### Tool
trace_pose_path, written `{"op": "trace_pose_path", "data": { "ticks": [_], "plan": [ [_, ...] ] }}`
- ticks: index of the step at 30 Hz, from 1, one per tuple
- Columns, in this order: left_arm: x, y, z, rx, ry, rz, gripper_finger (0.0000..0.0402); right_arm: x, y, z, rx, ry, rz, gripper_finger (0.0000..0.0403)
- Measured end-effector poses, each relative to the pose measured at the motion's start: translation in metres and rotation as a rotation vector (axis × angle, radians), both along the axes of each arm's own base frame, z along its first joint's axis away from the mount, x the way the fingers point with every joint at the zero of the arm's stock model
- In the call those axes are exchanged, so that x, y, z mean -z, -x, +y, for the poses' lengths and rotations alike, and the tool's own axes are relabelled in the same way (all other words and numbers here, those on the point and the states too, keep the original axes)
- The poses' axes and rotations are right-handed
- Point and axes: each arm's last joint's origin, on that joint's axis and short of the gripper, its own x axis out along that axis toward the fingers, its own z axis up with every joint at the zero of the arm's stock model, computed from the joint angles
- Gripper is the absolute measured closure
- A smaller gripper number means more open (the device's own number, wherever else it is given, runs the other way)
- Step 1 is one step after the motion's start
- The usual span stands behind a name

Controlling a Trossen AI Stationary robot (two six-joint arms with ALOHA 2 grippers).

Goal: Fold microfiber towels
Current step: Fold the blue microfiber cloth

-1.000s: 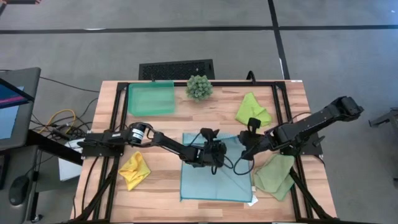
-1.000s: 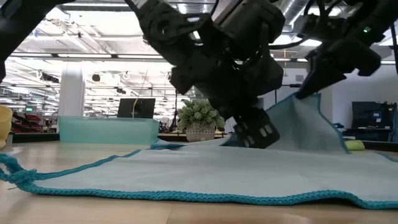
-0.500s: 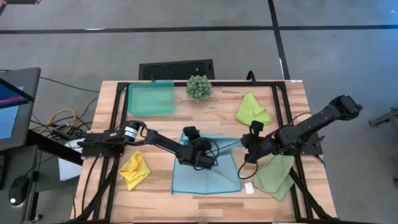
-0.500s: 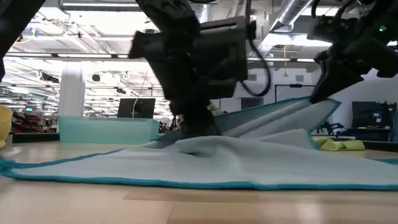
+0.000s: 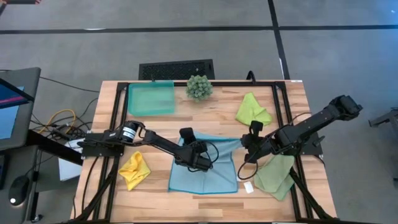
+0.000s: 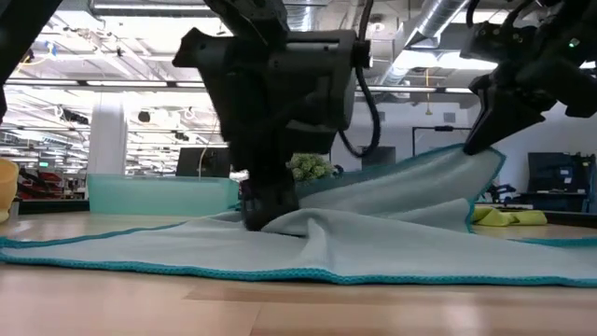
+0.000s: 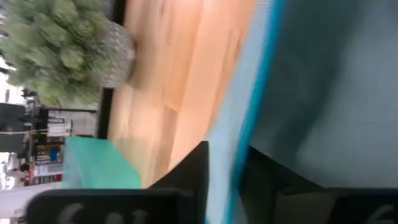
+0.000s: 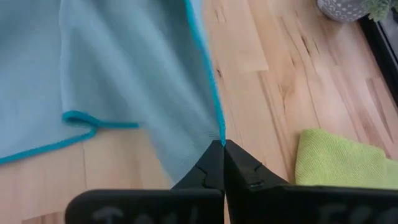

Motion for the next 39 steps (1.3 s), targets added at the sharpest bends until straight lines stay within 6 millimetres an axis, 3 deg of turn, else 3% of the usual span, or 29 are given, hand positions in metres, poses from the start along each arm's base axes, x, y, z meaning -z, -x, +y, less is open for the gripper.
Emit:
{"op": "trace_pose_path", "data": {
  "ticks": [4, 11, 16, 24, 29, 33, 39],
  "plan": [
    [-0.009, 0.002, 0.0, -0.002, 0.014, -0.006, 0.0394, 0.001, -0.002, 0.001, -0.035, 0.021, 0.014, 0.0388],
    [-0.03, 0.007, 0.001, -0.002, 0.019, -0.021, 0.04, 0.001, -0.002, 0.001, -0.054, 0.046, 0.014, 0.0389],
    [-0.057, 0.014, 0.002, 0.0, 0.017, -0.046, 0.0401, -0.002, -0.005, -0.003, -0.033, 0.188, -0.03, 0.039],
    [-0.102, 0.031, 0.01, -0.02, 0.023, -0.096, 0.0401, -0.008, -0.011, -0.031, 0.114, 0.464, -0.025, 0.0389],
    [-0.1, 0.034, 0.029, -0.063, -0.005, -0.049, 0.0401, -0.012, -0.02, -0.059, 0.198, 0.527, 0.004, 0.0391],
    [-0.089, 0.039, 0.046, -0.096, -0.054, 0.007, 0.0401, -0.016, -0.029, -0.077, 0.135, 0.49, 0.017, 0.0392],
    [-0.076, 0.047, 0.055, -0.111, -0.106, 0.045, 0.0401, -0.017, -0.033, -0.088, 0.063, 0.444, 0.013, 0.0391]
  ]
}}
